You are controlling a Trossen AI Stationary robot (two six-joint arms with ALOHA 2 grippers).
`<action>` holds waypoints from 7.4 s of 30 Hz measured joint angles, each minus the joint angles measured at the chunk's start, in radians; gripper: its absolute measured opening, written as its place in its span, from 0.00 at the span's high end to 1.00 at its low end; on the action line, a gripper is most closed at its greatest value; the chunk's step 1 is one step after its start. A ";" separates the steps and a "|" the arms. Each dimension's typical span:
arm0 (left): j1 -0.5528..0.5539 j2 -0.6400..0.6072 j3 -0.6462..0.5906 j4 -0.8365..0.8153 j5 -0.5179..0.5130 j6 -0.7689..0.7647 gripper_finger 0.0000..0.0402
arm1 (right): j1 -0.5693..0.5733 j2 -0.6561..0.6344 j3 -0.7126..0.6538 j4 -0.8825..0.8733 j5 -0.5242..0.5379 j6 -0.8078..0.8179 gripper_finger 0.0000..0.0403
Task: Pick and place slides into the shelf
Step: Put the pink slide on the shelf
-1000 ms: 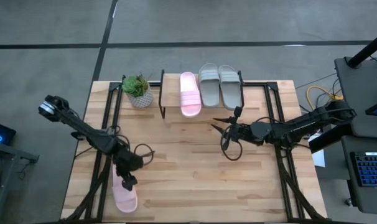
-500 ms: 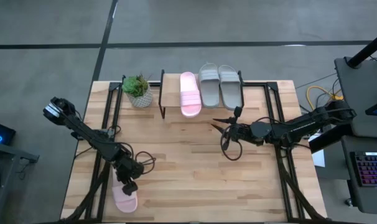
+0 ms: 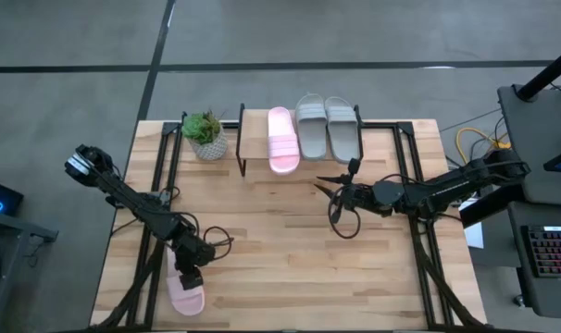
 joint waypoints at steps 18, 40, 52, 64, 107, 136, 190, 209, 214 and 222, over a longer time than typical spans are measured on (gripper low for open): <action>0.030 -0.173 0.004 0.033 -0.078 0.052 1.00 | 0.000 0.000 0.000 0.000 0.000 0.000 0.80; 0.174 -0.455 0.019 0.217 -0.965 0.454 1.00 | 0.005 0.000 0.071 -0.003 -0.152 -0.229 0.78; 0.245 -0.485 0.032 0.242 -0.905 0.207 1.00 | 0.093 0.051 0.221 -0.227 -0.145 -0.751 0.64; 0.245 -0.475 0.032 0.251 -0.890 0.189 1.00 | 0.159 0.334 0.465 -0.351 -0.057 -1.126 0.51; 0.246 -0.334 0.031 0.536 -0.834 0.228 1.00 | 0.189 0.599 0.745 -0.500 0.033 -1.294 0.63; 0.249 -0.393 0.031 0.623 -0.915 0.989 0.39 | 0.188 0.554 0.745 -0.506 0.146 -0.999 0.93; 0.248 -1.035 -0.003 0.124 -1.254 1.160 0.28 | -0.016 0.827 1.170 -0.423 0.611 0.040 0.94; 0.248 -1.081 -0.004 0.042 -1.247 1.155 0.28 | -0.032 1.101 1.512 -0.958 0.611 0.260 0.94; 0.248 -1.112 -0.004 0.004 -1.236 1.109 0.28 | -0.044 1.100 1.509 -1.024 0.603 0.287 0.94; 0.249 -1.158 -0.004 -0.007 -1.225 1.108 0.28 | -0.073 1.098 1.509 -1.048 0.586 0.221 0.94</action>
